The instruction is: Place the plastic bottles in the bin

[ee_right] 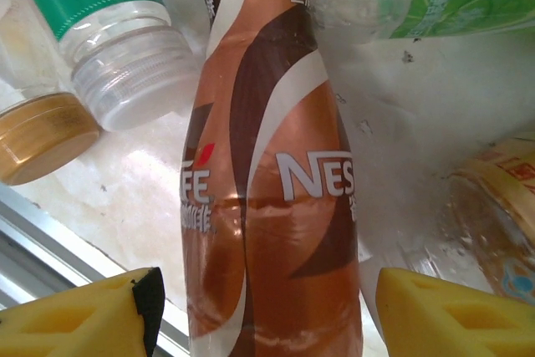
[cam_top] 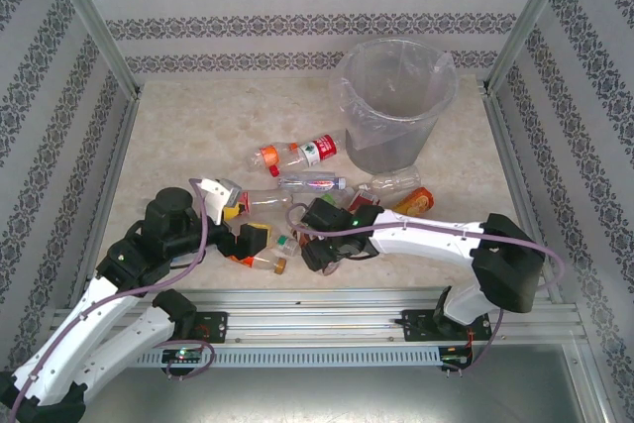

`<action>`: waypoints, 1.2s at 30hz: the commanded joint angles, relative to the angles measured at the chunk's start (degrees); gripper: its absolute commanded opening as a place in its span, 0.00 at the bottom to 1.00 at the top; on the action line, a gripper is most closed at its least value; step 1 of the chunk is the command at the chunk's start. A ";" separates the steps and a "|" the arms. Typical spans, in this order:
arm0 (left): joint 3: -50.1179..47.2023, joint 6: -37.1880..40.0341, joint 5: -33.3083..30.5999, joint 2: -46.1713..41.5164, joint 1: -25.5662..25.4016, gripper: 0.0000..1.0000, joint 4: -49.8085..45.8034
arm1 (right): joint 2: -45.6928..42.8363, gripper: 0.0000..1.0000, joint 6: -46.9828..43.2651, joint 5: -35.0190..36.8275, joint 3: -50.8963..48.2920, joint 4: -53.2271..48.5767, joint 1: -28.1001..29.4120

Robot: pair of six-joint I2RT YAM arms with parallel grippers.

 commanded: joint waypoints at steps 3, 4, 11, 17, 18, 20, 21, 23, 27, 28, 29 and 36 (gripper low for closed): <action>-0.79 -2.85 -1.53 -2.43 0.77 1.00 0.53 | 3.88 0.69 0.64 2.07 2.28 0.60 0.56; -0.61 -2.96 -1.36 -2.68 0.80 1.00 0.24 | 4.25 0.69 0.57 2.00 2.32 0.86 0.59; -0.47 -2.02 -1.28 -2.81 0.78 1.00 -1.34 | 7.18 0.71 -0.11 1.54 3.00 1.80 0.77; -0.09 -1.84 -1.14 -3.25 0.81 1.00 -0.92 | 7.90 0.70 -0.28 1.54 3.07 1.88 0.94; -0.06 -1.84 -1.23 -3.34 0.82 1.00 -1.01 | 7.82 0.69 -0.23 1.62 2.96 1.95 0.93; 0.02 -1.79 -1.21 -3.29 0.77 1.00 -0.94 | 7.38 0.66 -0.09 1.59 2.84 2.06 0.94; 0.06 -1.84 -1.06 -3.34 0.81 1.00 -0.85 | 7.12 0.65 -0.06 1.57 2.78 2.05 0.96; 0.24 -1.88 -1.00 -3.27 0.80 1.00 -0.48 | 6.38 0.61 0.11 1.71 2.57 1.99 1.03; 0.78 -2.27 -1.08 -3.34 0.81 1.00 -0.08 | 4.45 0.58 0.19 2.15 2.40 1.64 0.93; 1.06 -2.30 -1.05 -3.31 0.82 1.00 0.03 | 3.84 0.57 0.20 2.22 2.44 1.49 0.94; 1.41 -2.44 -1.05 -3.34 0.81 1.00 0.12 | 3.31 0.57 0.27 2.25 2.56 1.24 0.86; 2.43 -3.27 -0.15 -3.34 0.77 1.00 1.85 | -1.36 0.55 1.05 2.06 1.71 1.09 -0.41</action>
